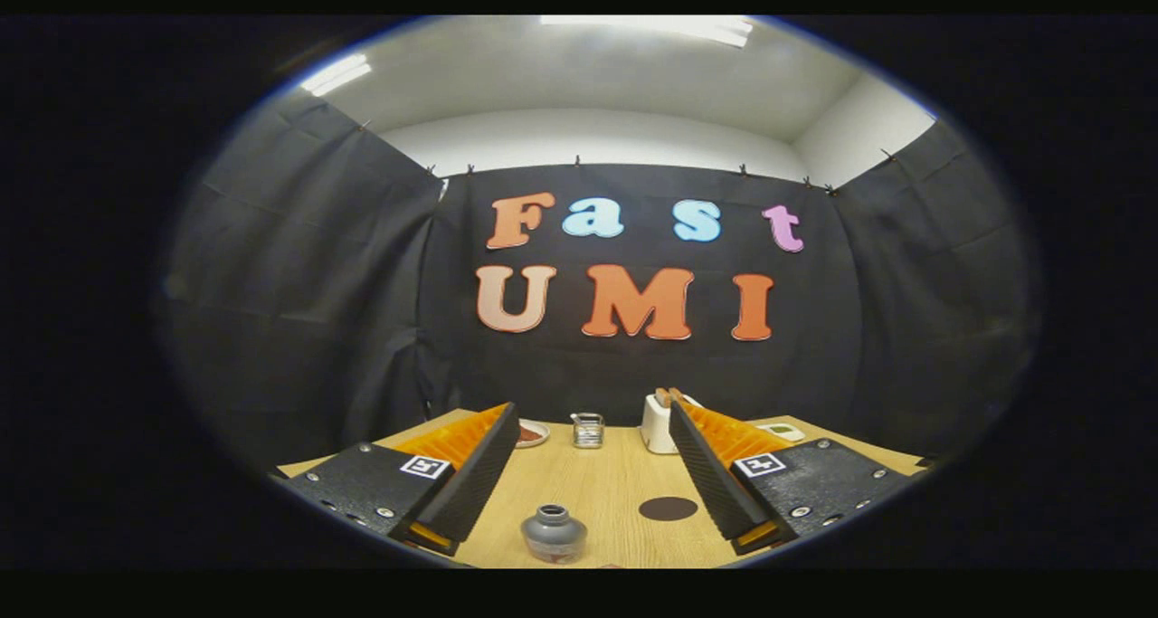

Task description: Take the bottle from table, then pour the juice into the cup, finally place the bottle on the coaster

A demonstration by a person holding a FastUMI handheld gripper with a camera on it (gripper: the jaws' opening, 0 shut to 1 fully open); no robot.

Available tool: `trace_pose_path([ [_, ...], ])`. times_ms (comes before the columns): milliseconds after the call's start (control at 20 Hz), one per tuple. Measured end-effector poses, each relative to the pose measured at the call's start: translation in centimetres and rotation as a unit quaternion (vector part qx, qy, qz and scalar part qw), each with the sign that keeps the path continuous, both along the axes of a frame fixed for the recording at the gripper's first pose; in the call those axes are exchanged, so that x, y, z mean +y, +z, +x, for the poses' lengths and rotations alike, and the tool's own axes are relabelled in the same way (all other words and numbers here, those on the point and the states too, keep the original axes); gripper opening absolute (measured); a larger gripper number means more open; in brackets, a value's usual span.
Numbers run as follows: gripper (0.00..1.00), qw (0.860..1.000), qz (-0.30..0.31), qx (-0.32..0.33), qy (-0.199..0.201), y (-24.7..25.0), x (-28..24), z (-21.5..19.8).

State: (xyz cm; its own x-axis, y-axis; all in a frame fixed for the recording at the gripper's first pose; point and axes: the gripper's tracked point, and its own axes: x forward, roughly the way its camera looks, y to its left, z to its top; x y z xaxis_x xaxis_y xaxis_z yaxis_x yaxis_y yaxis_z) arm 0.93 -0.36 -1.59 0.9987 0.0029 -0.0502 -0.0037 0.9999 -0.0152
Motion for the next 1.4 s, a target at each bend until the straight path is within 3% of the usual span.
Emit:
trace_pose_path([
  [450,0.98,1.0,0.009,0.007,0.009,-1.3,0.6,-0.5],
  [1000,0.99,0.998,-0.007,0.067,-0.005,-9.5,2.4,-2.2],
  [1400,0.99,0.996,0.02,0.087,-0.013,-14.8,3.1,-2.9],
])
